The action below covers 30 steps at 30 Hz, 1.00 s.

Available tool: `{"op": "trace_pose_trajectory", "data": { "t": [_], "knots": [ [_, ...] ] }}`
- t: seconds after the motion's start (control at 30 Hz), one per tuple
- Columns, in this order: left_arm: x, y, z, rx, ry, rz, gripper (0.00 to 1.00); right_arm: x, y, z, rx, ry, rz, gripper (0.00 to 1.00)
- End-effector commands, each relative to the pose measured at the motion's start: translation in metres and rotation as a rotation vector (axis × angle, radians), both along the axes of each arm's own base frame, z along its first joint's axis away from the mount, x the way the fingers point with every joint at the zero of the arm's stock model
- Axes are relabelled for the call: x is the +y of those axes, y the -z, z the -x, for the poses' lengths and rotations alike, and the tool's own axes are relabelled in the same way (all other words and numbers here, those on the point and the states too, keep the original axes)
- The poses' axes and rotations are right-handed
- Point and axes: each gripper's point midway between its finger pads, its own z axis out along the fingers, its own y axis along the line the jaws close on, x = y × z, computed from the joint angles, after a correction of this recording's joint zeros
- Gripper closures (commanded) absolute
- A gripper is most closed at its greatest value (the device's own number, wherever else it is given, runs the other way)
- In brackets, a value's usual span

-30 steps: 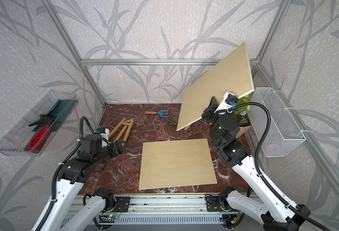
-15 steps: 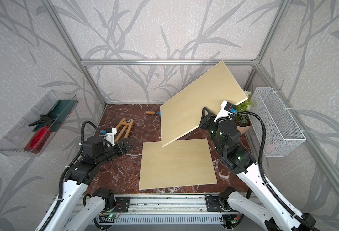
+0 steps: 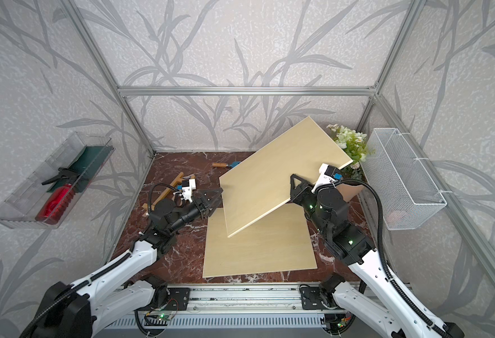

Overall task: Disassemble the easel
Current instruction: Place the drawing board on the drawing board.

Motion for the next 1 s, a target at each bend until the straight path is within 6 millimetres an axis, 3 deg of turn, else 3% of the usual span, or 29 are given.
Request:
{"op": "trace_pose_trajectory", "data": {
  "t": [0.0,0.2,0.3,0.47,0.63,0.97],
  "knots": [
    [-0.005,-0.019,0.006,-0.058,0.035,0.103,0.14,-0.016,-0.1,0.027,-0.291,-0.022,-0.29,1.0],
    [-0.008,0.003,0.01,0.008,0.042,0.057,0.15,-0.017,-0.096,0.03,-0.287,-0.027,-0.307,1.0],
    [0.0,0.019,0.014,0.052,0.004,-0.028,0.15,-0.017,-0.095,0.031,-0.286,-0.027,-0.303,1.0],
    [0.021,0.023,0.022,0.071,-0.086,-0.122,0.12,-0.019,-0.091,0.031,-0.284,-0.019,-0.297,1.0],
    [0.014,0.031,0.023,0.111,-0.041,-0.145,0.12,-0.017,-0.093,0.031,-0.288,-0.03,-0.305,1.0],
    [-0.003,0.0,0.019,-0.008,0.038,0.048,0.19,-0.017,-0.096,0.037,-0.299,-0.055,-0.353,1.0]
  ]
}}
